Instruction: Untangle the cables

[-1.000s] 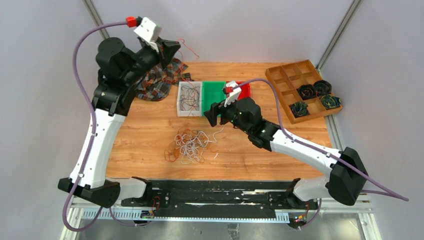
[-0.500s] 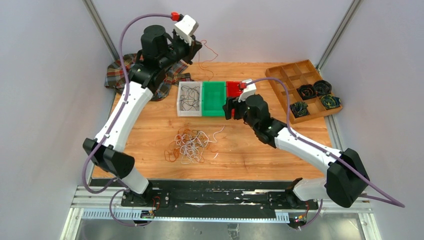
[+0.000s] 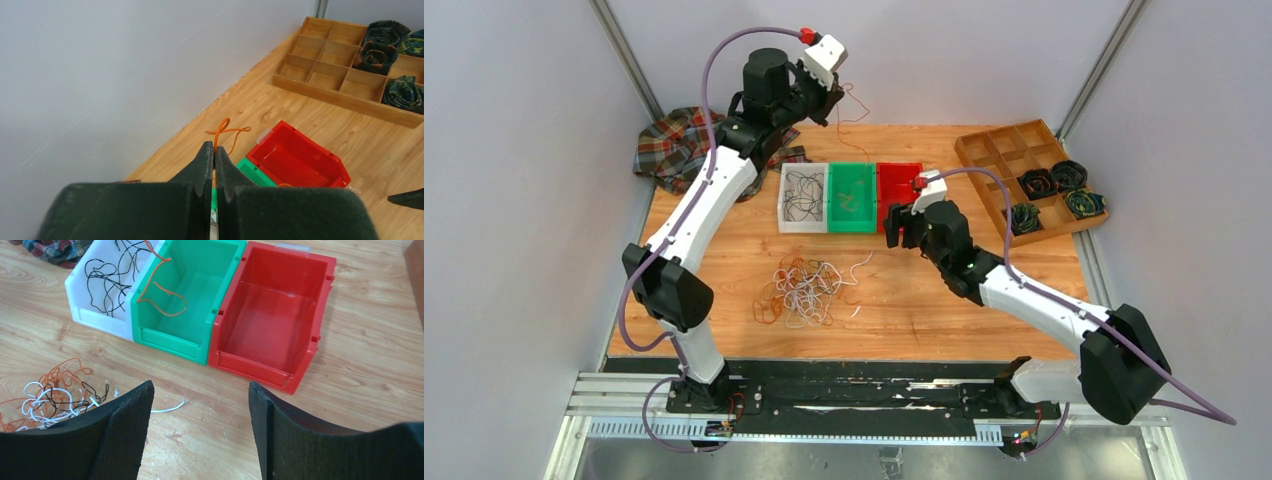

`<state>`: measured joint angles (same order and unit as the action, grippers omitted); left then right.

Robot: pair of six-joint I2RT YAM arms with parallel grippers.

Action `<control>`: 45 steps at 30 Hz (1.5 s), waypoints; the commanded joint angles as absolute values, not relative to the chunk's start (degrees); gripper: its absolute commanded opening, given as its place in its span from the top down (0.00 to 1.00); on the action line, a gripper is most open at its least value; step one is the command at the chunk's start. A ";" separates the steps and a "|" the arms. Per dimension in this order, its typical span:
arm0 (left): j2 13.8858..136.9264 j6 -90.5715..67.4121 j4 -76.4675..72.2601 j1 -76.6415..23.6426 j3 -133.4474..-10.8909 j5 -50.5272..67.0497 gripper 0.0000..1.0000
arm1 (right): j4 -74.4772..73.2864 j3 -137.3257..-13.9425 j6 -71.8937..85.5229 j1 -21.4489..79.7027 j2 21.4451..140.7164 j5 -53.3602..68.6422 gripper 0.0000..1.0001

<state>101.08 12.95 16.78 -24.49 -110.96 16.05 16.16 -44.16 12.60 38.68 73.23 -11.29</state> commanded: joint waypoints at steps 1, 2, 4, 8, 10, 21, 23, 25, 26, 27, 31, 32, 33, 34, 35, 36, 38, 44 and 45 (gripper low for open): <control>101.33 14.59 14.46 -25.86 -112.15 15.19 1.00 | 18.60 -42.12 12.19 37.42 70.47 -14.23 0.31; 101.35 14.75 14.56 -26.03 -111.82 15.12 0.99 | 18.85 -41.82 12.52 37.30 70.09 -14.38 0.31; 101.03 16.12 14.48 -26.50 -110.23 14.93 0.99 | 19.38 -41.13 12.72 37.29 69.58 -14.70 0.32; 98.14 18.27 9.07 -27.36 -101.00 12.76 1.00 | 20.17 -39.58 13.06 37.35 69.13 -16.28 0.33; 98.48 18.81 10.49 -27.82 -99.67 12.67 1.00 | 19.98 -39.60 13.28 37.25 69.09 -17.32 0.32; 102.94 25.91 15.44 -29.22 -96.89 -2.75 1.00 | 19.25 -38.66 15.34 37.05 67.09 -19.32 0.34; 103.36 28.29 14.80 -29.49 -95.60 -4.81 1.00 | 19.29 -38.56 15.74 37.09 67.32 -19.78 0.35; 103.86 29.79 14.51 -30.01 -94.70 -5.71 1.00 | 19.29 -38.28 16.23 37.03 67.31 -20.75 0.36; 104.00 29.97 14.23 -30.17 -94.21 -5.29 1.00 | 19.74 -37.80 16.48 37.06 67.03 -21.50 0.37; 104.32 29.72 13.97 -30.34 -93.83 -4.68 1.00 | 20.42 -37.10 16.89 37.04 66.65 -22.68 0.38; 107.65 26.59 16.74 -31.37 -96.21 -1.30 1.00 | 20.76 -36.42 18.80 37.01 66.69 -27.52 0.39; 108.71 25.51 17.74 -31.64 -97.37 -0.31 1.00 | 20.59 -36.38 19.07 37.05 66.66 -27.72 0.39; 109.72 24.73 18.45 -31.98 -98.26 0.60 0.99 | 20.76 -36.22 19.01 37.08 66.45 -27.77 0.39; 110.55 24.30 18.92 -32.50 -98.85 1.20 1.00 | 20.82 -36.10 18.87 37.08 66.23 -27.94 0.39; 111.41 23.99 19.07 -32.92 -99.29 1.16 1.00 | 20.74 -36.04 18.56 37.06 66.00 -28.20 0.40; 112.16 23.59 19.13 -33.22 -99.51 0.61 1.00 | 20.74 -35.83 18.38 37.02 65.62 -28.60 0.40; 113.93 23.37 19.84 -33.31 -99.95 -0.05 1.00 | 20.70 -35.28 18.12 37.00 64.92 -29.24 0.40; 117.41 28.01 18.13 -33.11 -99.87 -3.84 0.99 | 21.17 -34.39 17.87 36.91 64.39 -29.41 0.40; 118.24 28.41 18.33 -32.95 -100.52 -3.62 1.00 | 21.04 -34.51 17.88 36.84 64.53 -29.34 0.40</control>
